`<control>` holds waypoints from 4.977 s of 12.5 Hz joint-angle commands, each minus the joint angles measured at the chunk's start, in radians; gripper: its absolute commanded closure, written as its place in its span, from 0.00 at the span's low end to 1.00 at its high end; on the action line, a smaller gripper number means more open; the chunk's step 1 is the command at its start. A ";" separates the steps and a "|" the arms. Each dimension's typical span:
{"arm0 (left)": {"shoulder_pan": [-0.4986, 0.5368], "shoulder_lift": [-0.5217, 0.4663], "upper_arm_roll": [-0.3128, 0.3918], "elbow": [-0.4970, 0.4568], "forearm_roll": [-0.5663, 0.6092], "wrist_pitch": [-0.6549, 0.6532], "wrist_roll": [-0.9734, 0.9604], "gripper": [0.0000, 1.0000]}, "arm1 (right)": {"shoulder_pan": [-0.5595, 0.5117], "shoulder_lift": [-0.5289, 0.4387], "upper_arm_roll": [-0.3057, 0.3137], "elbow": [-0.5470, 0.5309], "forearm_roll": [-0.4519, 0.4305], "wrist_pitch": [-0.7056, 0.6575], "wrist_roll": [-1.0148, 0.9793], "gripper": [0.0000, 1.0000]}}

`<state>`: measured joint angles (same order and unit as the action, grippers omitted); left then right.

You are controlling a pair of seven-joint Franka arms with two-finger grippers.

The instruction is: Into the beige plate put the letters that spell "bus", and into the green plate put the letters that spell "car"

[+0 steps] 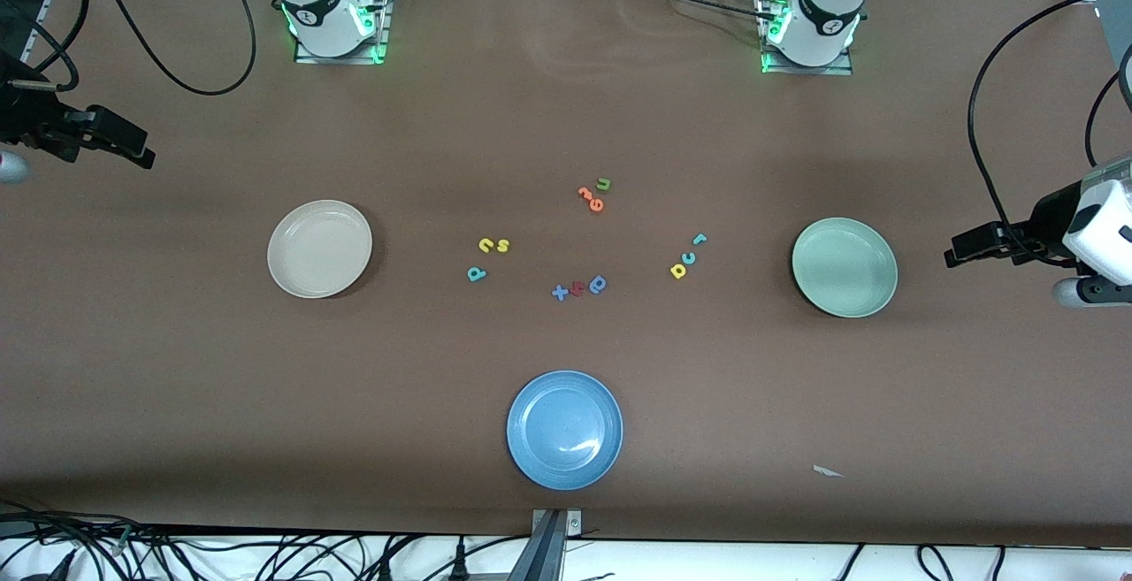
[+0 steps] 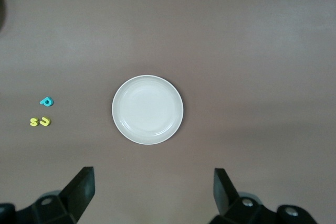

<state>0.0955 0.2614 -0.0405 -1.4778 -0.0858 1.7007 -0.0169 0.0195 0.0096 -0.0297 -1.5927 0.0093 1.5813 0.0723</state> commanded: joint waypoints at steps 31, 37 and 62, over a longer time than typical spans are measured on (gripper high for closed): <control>0.000 -0.002 -0.018 0.005 0.103 -0.135 0.035 0.02 | -0.007 0.001 0.008 -0.010 -0.011 0.011 0.007 0.00; -0.002 0.001 -0.019 0.004 0.103 -0.135 0.035 0.02 | -0.007 0.001 0.008 -0.010 -0.011 0.011 0.006 0.00; -0.003 0.012 -0.021 0.002 0.100 -0.136 0.035 0.01 | -0.007 0.001 0.010 -0.009 -0.014 0.011 0.006 0.00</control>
<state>0.0921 0.2708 -0.0578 -1.4835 -0.0051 1.5772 0.0018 0.0195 0.0169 -0.0297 -1.5950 0.0091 1.5844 0.0736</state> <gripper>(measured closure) 0.004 0.000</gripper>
